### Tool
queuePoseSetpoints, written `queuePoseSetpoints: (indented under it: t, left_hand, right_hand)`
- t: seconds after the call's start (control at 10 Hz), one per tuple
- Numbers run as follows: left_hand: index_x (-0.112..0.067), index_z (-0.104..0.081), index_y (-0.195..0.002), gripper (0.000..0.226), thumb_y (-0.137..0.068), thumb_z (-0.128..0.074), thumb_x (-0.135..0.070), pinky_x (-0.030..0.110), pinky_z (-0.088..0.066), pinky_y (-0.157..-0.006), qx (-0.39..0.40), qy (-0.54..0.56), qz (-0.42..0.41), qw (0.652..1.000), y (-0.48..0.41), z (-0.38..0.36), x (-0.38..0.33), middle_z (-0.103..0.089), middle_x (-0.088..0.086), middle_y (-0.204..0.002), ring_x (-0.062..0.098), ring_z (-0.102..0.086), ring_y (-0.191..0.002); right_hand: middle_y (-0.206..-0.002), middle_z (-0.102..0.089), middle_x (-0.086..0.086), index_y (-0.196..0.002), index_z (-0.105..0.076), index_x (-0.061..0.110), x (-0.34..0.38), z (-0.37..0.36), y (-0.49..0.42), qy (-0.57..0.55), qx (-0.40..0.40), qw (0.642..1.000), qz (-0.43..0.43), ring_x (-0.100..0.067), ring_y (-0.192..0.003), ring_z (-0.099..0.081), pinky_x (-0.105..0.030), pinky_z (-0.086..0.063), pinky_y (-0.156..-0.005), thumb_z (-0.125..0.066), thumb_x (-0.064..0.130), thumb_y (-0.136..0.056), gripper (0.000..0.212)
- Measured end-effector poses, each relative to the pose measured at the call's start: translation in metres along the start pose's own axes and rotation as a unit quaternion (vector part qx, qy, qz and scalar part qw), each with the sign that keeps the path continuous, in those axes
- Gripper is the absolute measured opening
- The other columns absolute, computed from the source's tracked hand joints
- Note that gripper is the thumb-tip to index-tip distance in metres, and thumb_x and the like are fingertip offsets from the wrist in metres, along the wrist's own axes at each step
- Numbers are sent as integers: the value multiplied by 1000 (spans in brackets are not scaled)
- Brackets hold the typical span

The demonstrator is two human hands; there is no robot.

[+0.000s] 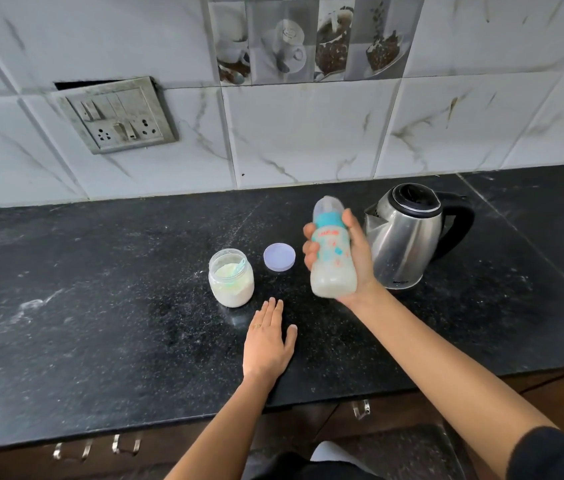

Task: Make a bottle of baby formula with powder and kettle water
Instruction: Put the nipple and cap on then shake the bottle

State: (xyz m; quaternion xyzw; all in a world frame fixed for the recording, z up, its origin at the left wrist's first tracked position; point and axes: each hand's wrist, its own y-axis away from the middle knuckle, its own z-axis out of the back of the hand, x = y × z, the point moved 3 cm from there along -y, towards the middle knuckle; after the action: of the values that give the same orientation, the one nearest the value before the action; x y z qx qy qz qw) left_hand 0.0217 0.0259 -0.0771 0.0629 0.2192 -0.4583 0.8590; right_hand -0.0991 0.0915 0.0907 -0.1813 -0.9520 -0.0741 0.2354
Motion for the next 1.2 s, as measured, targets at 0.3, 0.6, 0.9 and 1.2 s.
queuePoseSetpoints:
  t: [0.3,0.6,0.9,1.2]
  left_hand:
    - [-15,-18,-151,61,-99,-30,-45,25,-1,-119,2,-9,-1,1000,-1,-3,0,-14,1,-159,12,-6,-147]
    - [-15,-19,-151,61,-99,-31,-44,26,-3,-120,4,-6,0,1000,-1,-1,0,-15,1,-159,12,-7,-147]
    - [-15,-19,-151,61,-99,-31,-45,26,-3,-119,3,-3,0,1000,-2,-1,1,-15,1,-159,11,-7,-147]
    - [-16,-18,-151,61,-99,-30,-45,26,-2,-119,2,-6,0,1000,-2,-3,1,-14,1,-159,11,-6,-147]
  right_hand:
    - [-81,-61,-7,-96,-60,11,2,0,0,7,-36,999,15,-18,-55,-61,-27,-54,-50,-89,36,-51,59]
    - [-82,-61,-7,-96,-60,9,-10,3,0,16,-51,999,0,-19,-55,-61,-28,-54,-51,-88,38,-53,59]
    - [-80,-60,-6,-96,-58,9,-2,-2,0,-5,-91,995,29,-18,-54,-61,-27,-53,-50,-70,44,-72,44]
    - [-80,-60,-6,-95,-58,9,2,-3,-3,3,-88,996,27,-18,-55,-61,-27,-53,-50,-69,43,-72,43]
